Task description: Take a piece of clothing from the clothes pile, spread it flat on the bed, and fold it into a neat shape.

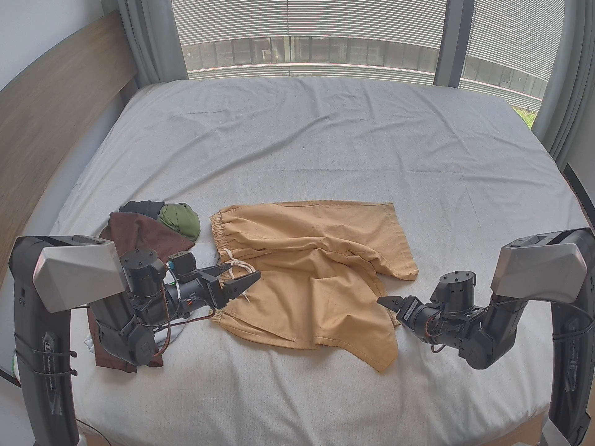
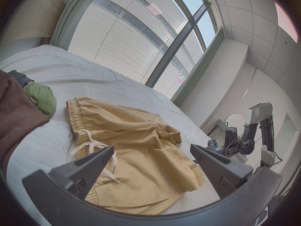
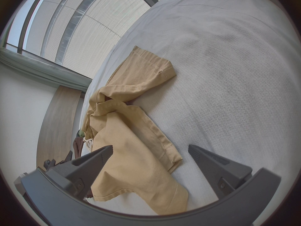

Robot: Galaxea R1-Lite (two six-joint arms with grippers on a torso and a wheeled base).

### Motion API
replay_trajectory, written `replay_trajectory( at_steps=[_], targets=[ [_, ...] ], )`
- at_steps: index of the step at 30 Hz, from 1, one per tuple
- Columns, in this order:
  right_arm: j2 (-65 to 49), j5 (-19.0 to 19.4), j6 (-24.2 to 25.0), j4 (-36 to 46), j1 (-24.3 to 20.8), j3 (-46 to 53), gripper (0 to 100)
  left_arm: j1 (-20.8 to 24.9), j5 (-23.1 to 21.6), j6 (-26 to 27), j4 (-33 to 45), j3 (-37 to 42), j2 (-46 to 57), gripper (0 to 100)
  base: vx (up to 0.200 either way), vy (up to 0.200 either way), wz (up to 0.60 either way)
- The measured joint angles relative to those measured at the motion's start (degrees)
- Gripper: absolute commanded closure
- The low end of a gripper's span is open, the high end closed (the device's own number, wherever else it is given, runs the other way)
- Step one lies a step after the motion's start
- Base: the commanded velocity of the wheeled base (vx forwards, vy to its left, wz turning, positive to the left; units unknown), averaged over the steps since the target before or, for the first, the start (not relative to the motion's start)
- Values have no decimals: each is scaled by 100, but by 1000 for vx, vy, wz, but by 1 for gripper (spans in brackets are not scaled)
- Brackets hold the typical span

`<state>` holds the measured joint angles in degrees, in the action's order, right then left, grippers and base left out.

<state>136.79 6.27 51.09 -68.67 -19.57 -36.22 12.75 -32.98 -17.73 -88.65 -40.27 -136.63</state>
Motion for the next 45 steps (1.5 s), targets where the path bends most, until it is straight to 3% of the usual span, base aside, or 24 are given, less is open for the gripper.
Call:
replay_trajectory(
  at_steps=[9,10,33,45],
  targets=[
    [48,-6,22,453,11,-195,0,20,0,0,0,-2,-5,0,0,0,0],
    [43,-22,26,532,11,-223,100,22,2,0,-2,0,-2,0,0,0,0],
    [9,-211,110,589,26,-280,100,26,2,0,-11,13,46,0,0,0,0],
    [-438,-217,-256,1046,461,-322,100,33,2,7,-9,9,46,0,0,0,0]
  ],
)
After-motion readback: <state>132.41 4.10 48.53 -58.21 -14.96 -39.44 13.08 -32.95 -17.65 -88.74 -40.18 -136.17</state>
